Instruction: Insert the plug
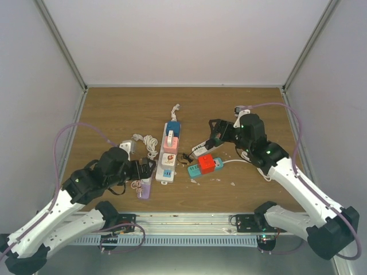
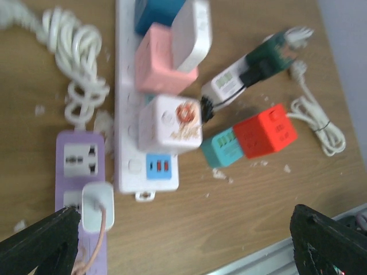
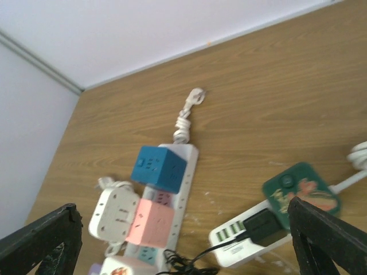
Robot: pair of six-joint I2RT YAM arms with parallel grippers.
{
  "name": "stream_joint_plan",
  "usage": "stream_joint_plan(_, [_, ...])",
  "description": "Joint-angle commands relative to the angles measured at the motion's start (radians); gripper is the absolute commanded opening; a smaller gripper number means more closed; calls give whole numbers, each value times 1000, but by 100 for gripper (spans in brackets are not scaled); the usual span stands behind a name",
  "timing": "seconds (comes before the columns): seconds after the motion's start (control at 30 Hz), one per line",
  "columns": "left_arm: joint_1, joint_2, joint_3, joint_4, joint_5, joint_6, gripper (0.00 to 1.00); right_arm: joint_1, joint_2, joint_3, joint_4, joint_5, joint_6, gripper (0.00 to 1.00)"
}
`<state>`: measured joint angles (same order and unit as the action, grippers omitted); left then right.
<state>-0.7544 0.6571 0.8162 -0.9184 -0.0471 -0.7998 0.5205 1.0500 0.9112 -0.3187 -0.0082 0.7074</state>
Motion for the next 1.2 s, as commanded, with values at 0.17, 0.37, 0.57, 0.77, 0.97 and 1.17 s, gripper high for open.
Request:
stream_joint_plan(0.17, [7,107,296,156,-295,298,99,-9,-217,40,-146,353,-225,100])
stream_joint_plan(0.37, [7,64,354,241,-365,389,99,-9,-388,59,-243,541,-266,100])
stream_joint_plan(0.57, [7,-30,353,252,-452,459,99,-10,-500,98,-330,669,-244,100])
stream_joint_plan(0.77, [7,-167,292,287,-526,462,99,-10,-606,97,-361,702,-201,100])
stream_joint_plan(0.97, [7,-229,261,290,-530,468,99,-10,-669,91,-380,729,-181,100])
stream_joint_plan(1.17, [7,-220,281,266,-547,457,99,-10,-691,84,-390,743,-171,100])
